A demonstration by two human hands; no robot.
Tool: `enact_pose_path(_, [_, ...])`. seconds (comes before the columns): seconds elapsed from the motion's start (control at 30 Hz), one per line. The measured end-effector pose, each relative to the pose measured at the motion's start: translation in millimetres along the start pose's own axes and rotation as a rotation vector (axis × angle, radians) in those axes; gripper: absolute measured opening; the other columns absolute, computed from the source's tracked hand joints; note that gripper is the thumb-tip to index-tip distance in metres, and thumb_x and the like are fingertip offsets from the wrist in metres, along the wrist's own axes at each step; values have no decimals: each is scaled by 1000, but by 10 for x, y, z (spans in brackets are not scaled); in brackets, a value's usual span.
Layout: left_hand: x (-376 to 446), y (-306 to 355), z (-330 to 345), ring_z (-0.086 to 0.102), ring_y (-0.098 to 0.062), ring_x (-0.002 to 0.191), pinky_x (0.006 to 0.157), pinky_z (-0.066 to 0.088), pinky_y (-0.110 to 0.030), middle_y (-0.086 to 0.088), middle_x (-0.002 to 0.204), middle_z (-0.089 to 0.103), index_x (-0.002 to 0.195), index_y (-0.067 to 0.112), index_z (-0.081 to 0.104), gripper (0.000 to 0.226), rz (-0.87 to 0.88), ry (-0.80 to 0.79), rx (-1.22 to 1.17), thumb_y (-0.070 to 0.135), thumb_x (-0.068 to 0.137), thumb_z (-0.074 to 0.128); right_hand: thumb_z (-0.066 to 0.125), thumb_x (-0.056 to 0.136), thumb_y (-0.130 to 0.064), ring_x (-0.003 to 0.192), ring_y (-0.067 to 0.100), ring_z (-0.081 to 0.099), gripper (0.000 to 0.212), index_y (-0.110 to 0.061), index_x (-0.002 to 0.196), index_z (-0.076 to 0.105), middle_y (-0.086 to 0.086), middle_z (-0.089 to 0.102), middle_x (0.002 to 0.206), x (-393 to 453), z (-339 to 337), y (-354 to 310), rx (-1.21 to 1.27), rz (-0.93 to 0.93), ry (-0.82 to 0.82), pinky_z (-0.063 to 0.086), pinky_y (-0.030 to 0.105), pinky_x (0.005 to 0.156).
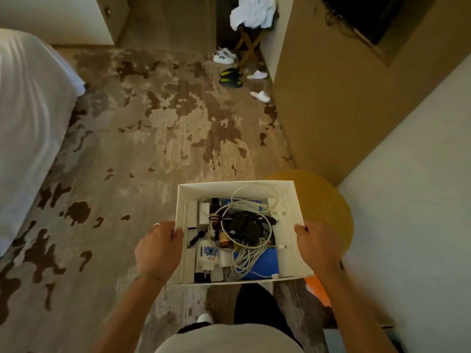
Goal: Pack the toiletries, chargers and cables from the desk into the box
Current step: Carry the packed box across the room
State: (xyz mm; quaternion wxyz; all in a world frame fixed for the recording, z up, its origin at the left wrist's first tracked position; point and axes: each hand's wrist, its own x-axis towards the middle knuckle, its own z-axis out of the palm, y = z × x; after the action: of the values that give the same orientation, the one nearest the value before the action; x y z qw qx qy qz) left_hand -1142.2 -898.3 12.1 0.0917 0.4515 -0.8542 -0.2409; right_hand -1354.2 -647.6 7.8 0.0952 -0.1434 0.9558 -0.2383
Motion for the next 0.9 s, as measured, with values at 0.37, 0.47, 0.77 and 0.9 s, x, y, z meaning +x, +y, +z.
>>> enact_pose_path(0.37, [664, 1288, 1334, 51, -16, 49, 47, 34, -26, 1, 57, 50, 59, 21, 44, 39, -63, -198, 55, 22, 95, 58, 62, 96, -27, 46, 8, 38, 49, -21, 52, 41, -4, 44, 49, 1456, -34, 1273, -79, 124, -41, 31, 25, 48])
enact_pose_path(0.47, [761, 1563, 1770, 50, -14, 51, 46, 31, -26, 1, 59, 50, 57, 23, 41, 42, -101, -262, 76, 23, 96, 58, 58, 97, -31, 46, 5, 40, 48, -23, 53, 42, -7, 43, 50, 1833, 33, 1653, -154, 154, -99, 27, 22, 46])
enact_pose_path(0.77, [976, 1984, 2958, 58, -23, 63, 54, 43, -33, -10, 70, 59, 71, 10, 56, 30, -218, -446, 113, 24, 98, 56, 49, 101, -40, 57, 8, 47, 41, -26, 63, 45, -9, 48, 61, 2635, 482, 2579, -262, 264, -256, 36, 26, 56])
enact_pose_path(0.9, [1096, 2033, 3320, 55, -22, 59, 51, 39, -32, -8, 67, 56, 66, 11, 51, 34, -194, -459, 135, 22, 98, 56, 47, 101, -39, 56, 8, 41, 40, -28, 63, 44, -11, 43, 61, 2864, 683, 2831, -292, 264, -283, 35, 29, 58])
